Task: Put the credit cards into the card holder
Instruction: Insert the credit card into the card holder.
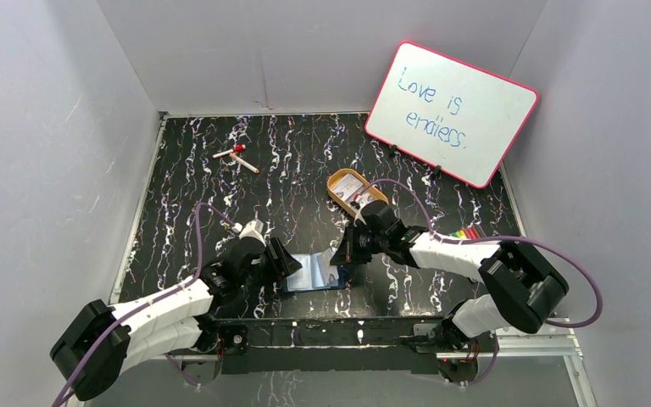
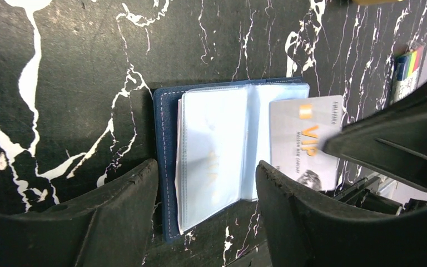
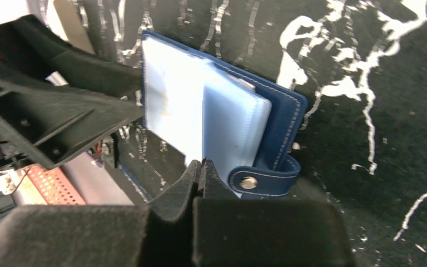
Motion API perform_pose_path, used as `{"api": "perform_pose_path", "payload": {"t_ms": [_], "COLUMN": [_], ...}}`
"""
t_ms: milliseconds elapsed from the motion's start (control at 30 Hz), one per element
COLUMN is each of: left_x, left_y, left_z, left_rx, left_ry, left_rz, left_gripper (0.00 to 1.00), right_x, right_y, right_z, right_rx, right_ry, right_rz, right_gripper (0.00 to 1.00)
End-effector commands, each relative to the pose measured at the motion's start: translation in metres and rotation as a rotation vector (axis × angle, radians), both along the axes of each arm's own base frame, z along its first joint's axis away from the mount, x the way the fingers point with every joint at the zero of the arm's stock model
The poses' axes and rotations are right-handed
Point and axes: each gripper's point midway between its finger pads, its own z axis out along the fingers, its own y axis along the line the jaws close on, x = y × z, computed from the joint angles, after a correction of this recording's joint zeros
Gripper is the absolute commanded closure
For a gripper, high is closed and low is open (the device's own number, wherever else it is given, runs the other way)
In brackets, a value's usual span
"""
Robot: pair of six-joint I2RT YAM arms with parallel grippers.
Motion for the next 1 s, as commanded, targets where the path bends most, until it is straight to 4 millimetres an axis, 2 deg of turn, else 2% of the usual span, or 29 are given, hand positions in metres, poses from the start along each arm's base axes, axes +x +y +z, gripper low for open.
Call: {"api": "perform_pose_path", "payload": {"t_ms": [0,267,500,600,800,967], "left_x": [-0.013,-0.016,-0.018,-0.017,-0.017,-0.016], "left_y": [0.003,-0.011,-0.026,-0.028,-0.030,-0.031], "left_z": [-0.013,-0.001,0.014,0.015,0.011,0.007], "left_rx": [0.007,-0.082,-0.180,-0.191,-0.199,-0.197], "left_ry": [0.042,-0.001,-0.060,-0.067,-0.062,-0.053], "left_rz": [-0.034,-0.103,-0.168,-0.171,-0.172,-0.169], "left_gripper": [0.38,0.40,0.45,0.52,0.73,0.78], "right_x": [-0.001,-0.005,-0.005,-0.006,-0.005,-0.005], "right_y": [-0.009,-0.019,-0.021,-0.020,-0.020,-0.021], "right_z": [-0.022,-0.041,-0.046,-0.047,-0.046,-0.045], "right_rx": [-0.065,-0.107,-0.104,-0.105,-0.104,-0.102], "right_ry": [0.019,0.051,0.056,0.058,0.055,0.050], "right_rz": [-0.029,-0.063,-0.076,-0.076,-0.077,-0.080], "right_gripper": [1.00,1.00,1.00,1.00,1.00,1.00]}}
